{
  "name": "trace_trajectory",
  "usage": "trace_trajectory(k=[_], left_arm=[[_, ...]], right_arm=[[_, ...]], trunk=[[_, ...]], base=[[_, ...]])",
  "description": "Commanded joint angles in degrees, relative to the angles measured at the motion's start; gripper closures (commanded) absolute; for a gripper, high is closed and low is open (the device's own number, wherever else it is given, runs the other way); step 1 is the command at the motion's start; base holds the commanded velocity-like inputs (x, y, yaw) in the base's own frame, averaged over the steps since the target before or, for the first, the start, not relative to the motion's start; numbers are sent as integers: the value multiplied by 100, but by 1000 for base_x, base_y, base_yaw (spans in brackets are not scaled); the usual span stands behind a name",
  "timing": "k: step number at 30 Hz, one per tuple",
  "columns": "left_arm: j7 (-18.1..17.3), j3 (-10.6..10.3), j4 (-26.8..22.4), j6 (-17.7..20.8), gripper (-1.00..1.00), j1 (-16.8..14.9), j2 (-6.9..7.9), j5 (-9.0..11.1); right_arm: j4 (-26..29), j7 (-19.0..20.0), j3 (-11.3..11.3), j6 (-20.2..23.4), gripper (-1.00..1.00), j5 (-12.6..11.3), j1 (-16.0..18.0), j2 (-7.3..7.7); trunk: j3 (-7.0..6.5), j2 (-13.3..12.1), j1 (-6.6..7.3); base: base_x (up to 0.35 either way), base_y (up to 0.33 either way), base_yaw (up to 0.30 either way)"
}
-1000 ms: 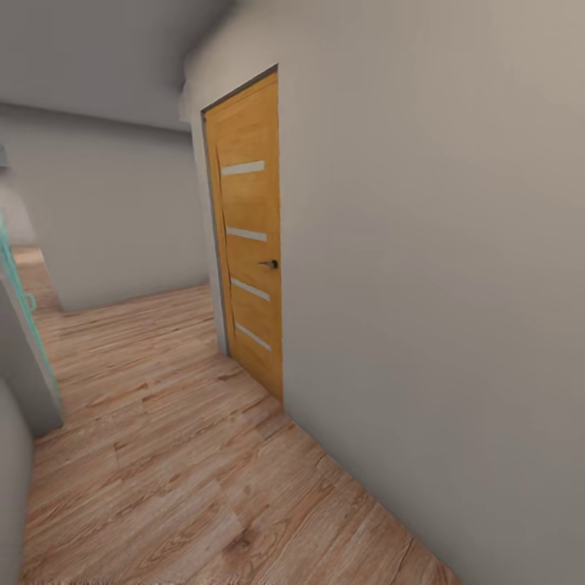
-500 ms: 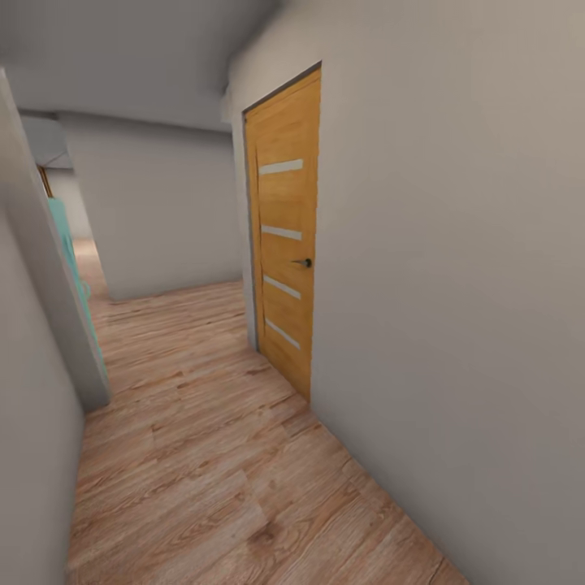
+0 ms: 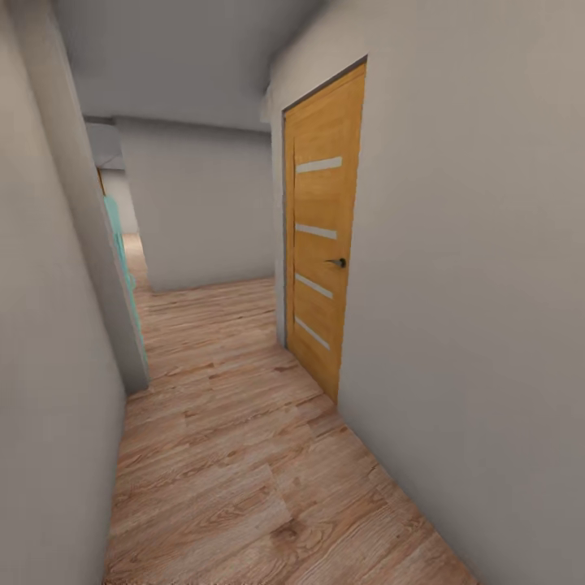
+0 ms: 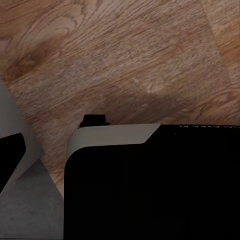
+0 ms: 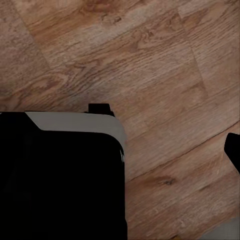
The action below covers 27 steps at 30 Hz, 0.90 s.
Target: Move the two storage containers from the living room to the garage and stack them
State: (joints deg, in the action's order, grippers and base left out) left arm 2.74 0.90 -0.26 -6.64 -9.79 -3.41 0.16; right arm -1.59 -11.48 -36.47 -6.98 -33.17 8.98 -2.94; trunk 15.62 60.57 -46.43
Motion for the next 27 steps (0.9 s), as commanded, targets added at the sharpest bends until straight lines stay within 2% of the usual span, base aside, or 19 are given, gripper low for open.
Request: trace_trajectory(k=[1,5,15,27], left_arm=[[16,7,8,-21,-100,-6,-2,1],[16,7,8,-21,-100,-6,-2,1],[16,7,8,-21,-100,-6,-2,1],[16,7,8,-21,-100,-6,-2,1]], right_arm=[[-17,-3,-45,-31,-100,-49,5,-5],[-17,-3,-45,-31,-100,-49,7,-1],[-17,-4,-44,-32,-100,-65,8,1],[-17,-3,-44,-35,-100,-56,7,3]], trunk=[[9,5,0],[14,5,0],[15,5,0],[15,5,0]], base=[[0,0,268],[0,0,201],[0,0,37],[0,0,239]])
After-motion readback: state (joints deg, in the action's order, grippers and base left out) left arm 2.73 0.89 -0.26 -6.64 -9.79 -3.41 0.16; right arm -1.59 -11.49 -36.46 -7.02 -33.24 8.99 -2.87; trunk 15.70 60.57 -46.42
